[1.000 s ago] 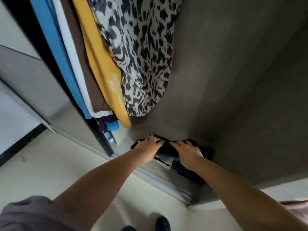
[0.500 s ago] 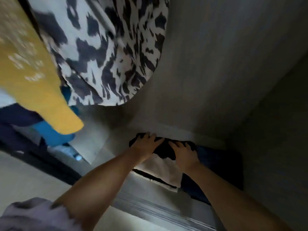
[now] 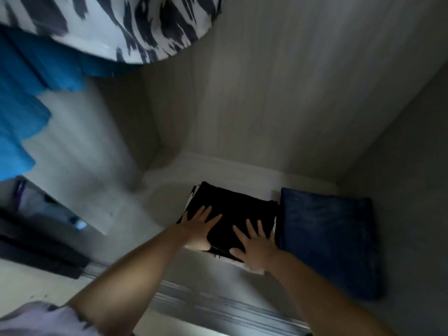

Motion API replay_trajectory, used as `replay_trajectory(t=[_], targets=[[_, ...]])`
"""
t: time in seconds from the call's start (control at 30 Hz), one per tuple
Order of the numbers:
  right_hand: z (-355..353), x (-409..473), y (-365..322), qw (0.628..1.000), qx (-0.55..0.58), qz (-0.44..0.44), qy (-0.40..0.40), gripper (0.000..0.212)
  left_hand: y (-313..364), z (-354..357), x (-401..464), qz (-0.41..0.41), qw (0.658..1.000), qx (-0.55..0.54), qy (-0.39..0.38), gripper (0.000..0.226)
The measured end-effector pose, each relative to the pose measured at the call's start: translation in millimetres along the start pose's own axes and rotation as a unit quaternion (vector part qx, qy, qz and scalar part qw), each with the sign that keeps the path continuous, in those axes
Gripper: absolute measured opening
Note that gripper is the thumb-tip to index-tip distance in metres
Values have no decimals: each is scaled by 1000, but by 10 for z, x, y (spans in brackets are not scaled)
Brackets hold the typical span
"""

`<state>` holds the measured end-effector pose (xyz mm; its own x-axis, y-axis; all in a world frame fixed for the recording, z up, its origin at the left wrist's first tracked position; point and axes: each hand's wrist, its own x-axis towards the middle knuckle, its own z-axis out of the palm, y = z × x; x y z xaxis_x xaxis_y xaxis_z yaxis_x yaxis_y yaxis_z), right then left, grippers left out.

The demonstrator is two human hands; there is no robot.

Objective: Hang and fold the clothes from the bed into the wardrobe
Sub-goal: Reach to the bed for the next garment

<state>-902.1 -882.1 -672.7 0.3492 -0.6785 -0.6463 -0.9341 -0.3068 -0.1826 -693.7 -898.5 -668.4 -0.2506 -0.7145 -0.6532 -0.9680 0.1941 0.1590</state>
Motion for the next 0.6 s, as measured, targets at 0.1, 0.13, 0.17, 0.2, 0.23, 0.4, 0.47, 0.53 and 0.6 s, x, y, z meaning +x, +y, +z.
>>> replay_trajectory(t=[0.1,0.13,0.17,0.2,0.23,0.4,0.47,0.53,0.6], targets=[[-390,-444,-58,1000,12,19,5,68,268,-325,-452,2,1000,-18,25,80],[-546,-629,-86,1000,9,19,14,66,366,-458,-623,7,999,-23,48,74],[-709,-818,-116,1000,8,17,25,65,457,-608,-792,11,997,-28,73,67],[-881,-1001,-150,999,13,15,40,63,533,-775,-955,10,994,-35,98,60],[-1062,-1193,-192,998,23,15,58,62,610,-952,-1127,4,991,-48,123,53],[-1938,-2165,-455,983,52,25,175,51,992,-1780,-1979,-5,967,-132,216,36],[-2258,-2557,-544,975,50,22,215,44,1140,-2108,-2333,13,953,-171,249,31],[-2550,-2943,-614,969,61,29,238,38,1267,-2422,-2684,17,944,-181,276,27],[-2796,-3326,-667,963,81,40,253,38,1378,-2693,-3036,10,940,-165,299,28]])
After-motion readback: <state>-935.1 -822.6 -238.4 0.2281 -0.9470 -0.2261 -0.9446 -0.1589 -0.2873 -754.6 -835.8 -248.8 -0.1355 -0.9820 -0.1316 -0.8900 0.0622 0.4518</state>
